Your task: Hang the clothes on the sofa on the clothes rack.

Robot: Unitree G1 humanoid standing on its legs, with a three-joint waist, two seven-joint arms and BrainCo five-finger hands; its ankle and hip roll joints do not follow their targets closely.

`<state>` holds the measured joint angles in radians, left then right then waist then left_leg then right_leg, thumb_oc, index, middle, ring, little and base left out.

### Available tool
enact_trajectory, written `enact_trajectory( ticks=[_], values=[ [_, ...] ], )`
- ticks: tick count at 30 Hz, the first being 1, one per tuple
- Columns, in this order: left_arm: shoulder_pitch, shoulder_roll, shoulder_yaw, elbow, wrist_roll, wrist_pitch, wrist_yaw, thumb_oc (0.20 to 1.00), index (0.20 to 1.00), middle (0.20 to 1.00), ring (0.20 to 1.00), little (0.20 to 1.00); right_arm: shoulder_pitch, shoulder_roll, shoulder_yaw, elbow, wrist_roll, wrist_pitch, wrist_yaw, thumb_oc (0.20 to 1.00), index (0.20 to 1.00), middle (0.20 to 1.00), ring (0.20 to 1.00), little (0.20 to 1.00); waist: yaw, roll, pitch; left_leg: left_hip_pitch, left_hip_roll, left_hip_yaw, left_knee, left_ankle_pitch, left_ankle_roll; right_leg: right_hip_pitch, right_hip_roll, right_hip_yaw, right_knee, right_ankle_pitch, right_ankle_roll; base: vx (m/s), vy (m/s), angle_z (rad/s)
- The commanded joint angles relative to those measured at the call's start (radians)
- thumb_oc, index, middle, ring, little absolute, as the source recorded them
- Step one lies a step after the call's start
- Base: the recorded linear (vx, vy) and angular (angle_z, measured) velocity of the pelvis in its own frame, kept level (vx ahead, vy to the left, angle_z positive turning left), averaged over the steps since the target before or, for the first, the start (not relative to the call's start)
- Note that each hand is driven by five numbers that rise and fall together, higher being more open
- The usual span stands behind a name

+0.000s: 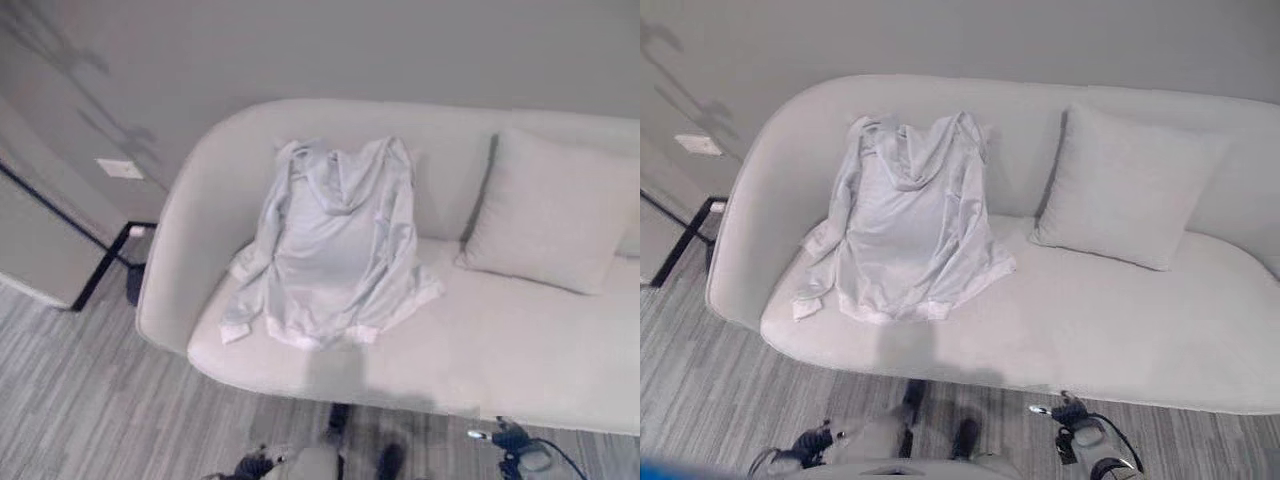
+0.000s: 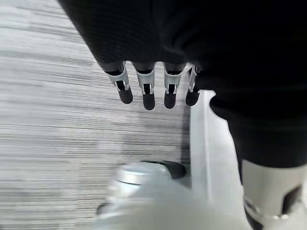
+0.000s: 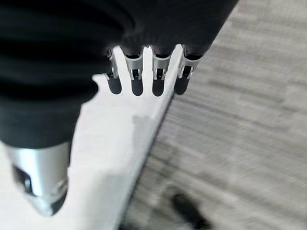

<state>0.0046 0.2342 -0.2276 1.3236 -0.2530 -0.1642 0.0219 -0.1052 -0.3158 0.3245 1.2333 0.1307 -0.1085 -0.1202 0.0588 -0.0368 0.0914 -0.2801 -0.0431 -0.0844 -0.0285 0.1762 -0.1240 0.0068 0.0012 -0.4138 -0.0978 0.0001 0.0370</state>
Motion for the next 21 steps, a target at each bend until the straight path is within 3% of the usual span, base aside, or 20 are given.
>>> enact_trajectory(
  ticks=[1,9,14,17,18,20,21],
  values=[
    [-0.060,0.021,-0.004,0.057,0.076,-0.010,-0.013,1.000,1.000,1.000,1.000,1.000,0.006,0.005,-0.017,-0.018,0.008,-0.003,0.007,1.000,1.000,1.000,1.000,1.000,0.008,0.031,0.012,0.141,0.030,0.001,-0.059,-0.095,0.046,-0.054,-0.190,0.140,0.011,0.093,0.170,0.18,0.175,-0.27],
    [-0.029,0.059,0.039,0.060,0.089,0.000,-0.014,1.000,1.000,1.000,1.000,1.000,0.025,0.027,-0.028,-0.024,0.002,0.008,0.017,1.000,1.000,1.000,1.000,1.000,0.019,-0.001,0.002,0.219,0.006,0.042,-0.059,-0.148,0.086,-0.028,-0.242,0.159,0.018,0.136,0.194,0.13,0.173,-0.12],
    [-0.014,0.078,0.053,0.060,0.098,0.006,-0.018,1.000,1.000,1.000,1.000,1.000,0.024,0.029,-0.028,-0.026,-0.002,0.012,0.019,1.000,1.000,1.000,1.000,1.000,0.034,-0.003,0.014,0.262,0.010,0.058,-0.059,-0.172,0.106,-0.053,-0.266,0.132,0.126,0.127,0.184,0.08,0.099,0.11],
    [-0.020,0.083,0.044,0.061,0.102,0.005,-0.017,1.000,1.000,1.000,1.000,1.000,0.026,0.031,-0.022,-0.020,-0.005,0.010,0.019,1.000,1.000,1.000,1.000,1.000,0.029,-0.012,0.016,0.273,0.008,0.050,-0.059,-0.177,0.109,-0.066,-0.224,0.150,0.141,0.105,0.167,0.06,-0.005,0.01],
    [-0.028,0.085,0.035,0.058,0.104,0.002,-0.018,1.000,1.000,1.000,1.000,1.000,0.032,0.030,-0.022,-0.014,0.001,0.007,0.020,1.000,1.000,1.000,1.000,1.000,0.024,-0.022,0.015,0.271,0.003,0.046,-0.059,-0.174,0.110,-0.071,-0.182,0.167,0.110,0.102,0.160,0.07,-0.048,0.07],
    [-0.028,0.085,0.035,0.058,0.104,0.002,-0.018,1.000,1.000,1.000,1.000,1.000,0.032,0.029,-0.022,-0.014,0.001,0.007,0.020,1.000,1.000,1.000,1.000,1.000,0.024,-0.021,0.016,0.272,0.003,0.046,-0.059,-0.174,0.110,-0.070,-0.181,0.167,0.109,0.102,0.160,0.05,-0.047,0.06],
    [-0.034,0.083,0.028,0.058,0.105,0.000,-0.021,1.000,1.000,1.000,1.000,1.000,0.031,0.027,-0.020,-0.010,0.006,0.003,0.017,1.000,1.000,1.000,1.000,1.000,0.018,-0.029,0.016,0.272,0.002,0.044,-0.059,-0.174,0.108,-0.080,-0.149,0.185,0.058,0.109,0.159,0.09,-0.083,0.12]
  ],
)
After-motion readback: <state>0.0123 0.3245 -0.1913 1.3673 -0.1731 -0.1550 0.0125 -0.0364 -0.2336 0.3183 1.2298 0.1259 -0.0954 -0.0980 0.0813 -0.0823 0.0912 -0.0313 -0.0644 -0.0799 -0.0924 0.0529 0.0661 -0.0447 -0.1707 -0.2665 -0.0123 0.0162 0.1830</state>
